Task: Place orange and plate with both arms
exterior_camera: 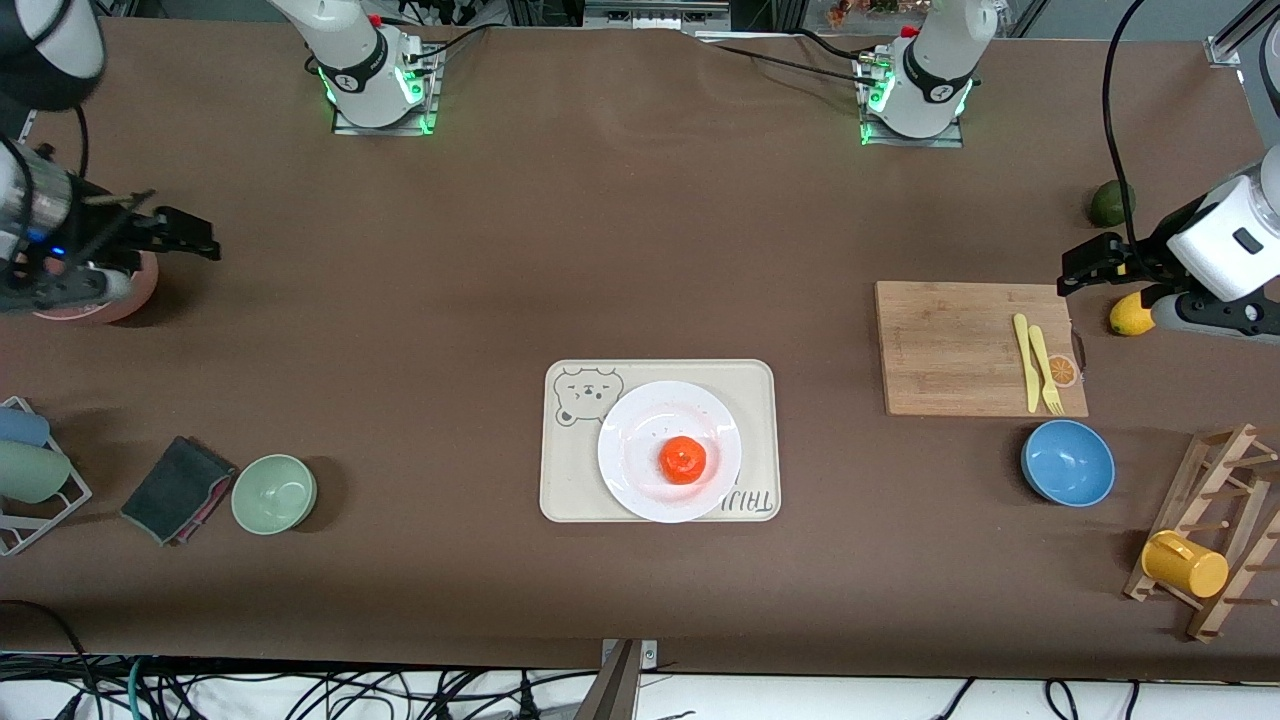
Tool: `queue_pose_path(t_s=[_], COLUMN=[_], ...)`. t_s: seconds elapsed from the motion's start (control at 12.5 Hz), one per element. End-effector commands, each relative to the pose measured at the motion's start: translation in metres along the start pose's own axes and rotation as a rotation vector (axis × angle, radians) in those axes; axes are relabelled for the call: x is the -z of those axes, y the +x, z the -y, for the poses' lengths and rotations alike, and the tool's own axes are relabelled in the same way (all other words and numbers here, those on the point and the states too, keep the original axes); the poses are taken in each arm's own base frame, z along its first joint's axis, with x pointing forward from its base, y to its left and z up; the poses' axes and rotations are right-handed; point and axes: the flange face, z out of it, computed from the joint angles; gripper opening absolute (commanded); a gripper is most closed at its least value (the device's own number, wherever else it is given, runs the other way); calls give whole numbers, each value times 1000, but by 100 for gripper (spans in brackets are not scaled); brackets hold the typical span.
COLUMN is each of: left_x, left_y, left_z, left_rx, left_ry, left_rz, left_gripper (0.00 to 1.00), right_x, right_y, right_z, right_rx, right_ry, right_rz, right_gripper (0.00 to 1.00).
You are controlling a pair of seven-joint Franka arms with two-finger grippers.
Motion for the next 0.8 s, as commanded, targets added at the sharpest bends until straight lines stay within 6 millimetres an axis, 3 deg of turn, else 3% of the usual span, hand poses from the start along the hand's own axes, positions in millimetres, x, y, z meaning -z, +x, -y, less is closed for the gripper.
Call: queue_pose_path(t_s=[0.0, 0.24, 0.72], left_x=[9, 8, 8], left_y=[-6, -6, -7], left_z=[-2, -2, -2], left_rx=[-9, -9, -9], left_ry=[-11, -11, -12], left_rz=[-3, 0, 6], left_gripper=[100, 100, 100], right_x=[24, 59, 49], right_y=[-29, -37, -11], right_z=[-7, -6, -11], right_rx=[-30, -57, -90], right_ry=[-24, -2, -3], right_rz=[-99, -23, -66], right_gripper=[100, 100, 100])
